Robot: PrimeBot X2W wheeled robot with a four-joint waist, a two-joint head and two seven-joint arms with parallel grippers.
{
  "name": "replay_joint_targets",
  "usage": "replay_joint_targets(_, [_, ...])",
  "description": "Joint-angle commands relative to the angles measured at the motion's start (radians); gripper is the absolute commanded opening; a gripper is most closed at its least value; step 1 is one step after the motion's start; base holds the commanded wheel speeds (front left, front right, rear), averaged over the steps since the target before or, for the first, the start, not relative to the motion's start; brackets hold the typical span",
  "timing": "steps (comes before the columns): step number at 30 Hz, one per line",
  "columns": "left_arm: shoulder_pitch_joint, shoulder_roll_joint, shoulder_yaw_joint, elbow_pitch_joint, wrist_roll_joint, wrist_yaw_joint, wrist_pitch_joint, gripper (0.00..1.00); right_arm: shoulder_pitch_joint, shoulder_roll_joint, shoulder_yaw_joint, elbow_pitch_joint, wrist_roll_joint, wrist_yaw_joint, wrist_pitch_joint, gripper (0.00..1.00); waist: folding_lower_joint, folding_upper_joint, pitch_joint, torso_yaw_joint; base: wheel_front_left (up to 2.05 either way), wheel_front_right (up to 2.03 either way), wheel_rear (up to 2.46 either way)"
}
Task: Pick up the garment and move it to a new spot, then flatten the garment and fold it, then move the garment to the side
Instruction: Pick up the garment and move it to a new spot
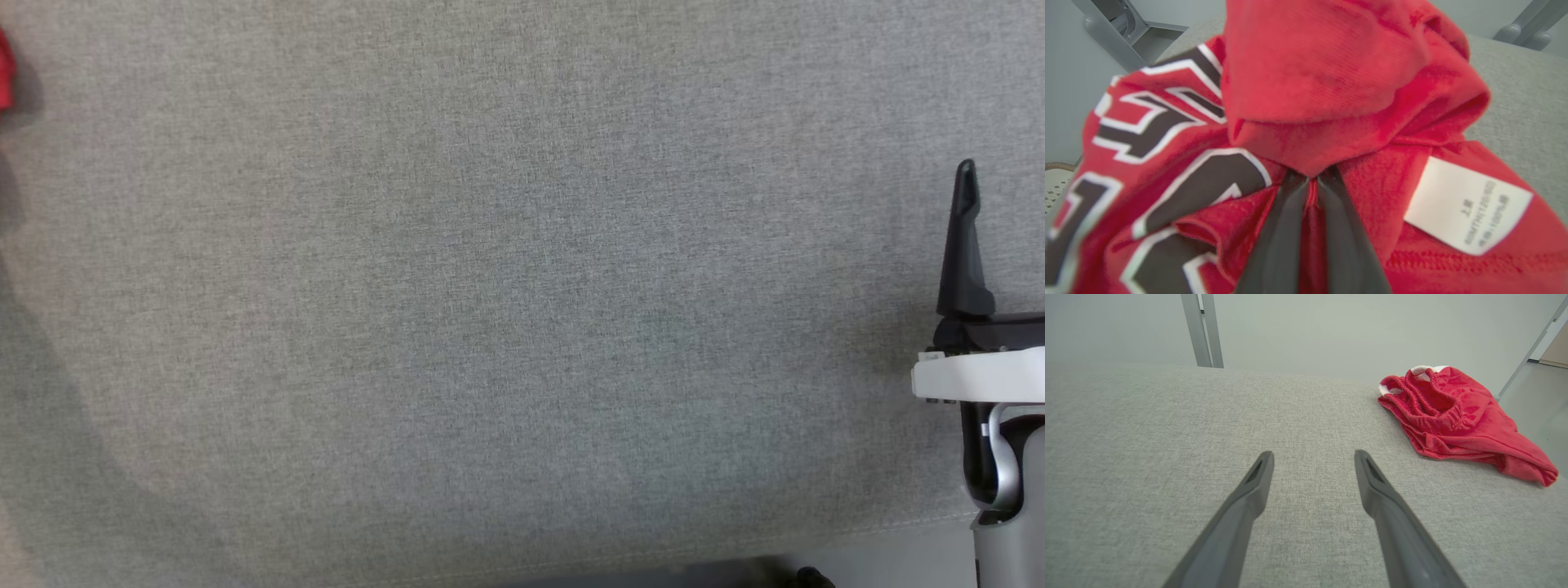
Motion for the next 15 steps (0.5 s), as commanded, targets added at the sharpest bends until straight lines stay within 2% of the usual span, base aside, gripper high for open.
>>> replay_joint_targets(1, [0.017,0.014,-0.011,0.012,0.007,0.001,-0.034,0.0,-0.001,0.004,0.005,0.011,0.002,-0.001,-0.008,1.0,-0.0001,-0.0001,-0.031,0.002,0.0,0.0,0.0])
replay_joint_targets(10, [-0.034,0.021,-0.073,0.014,0.041,0.002,-0.22,0.0,0.006,0.017,0.029,0.077,0.018,-0.001,-0.026,1.0,-0.0001,-0.0001,-0.153,0.016,0.0,0.0,0.0])
replay_joint_targets(15, [-0.072,0.034,-0.112,-0.042,0.059,0.002,-0.267,0.0,0.011,0.025,0.038,0.113,0.03,-0.001,-0.037,1.0,-0.0001,-0.0001,-0.207,0.01,0.0,0.0,0.0])
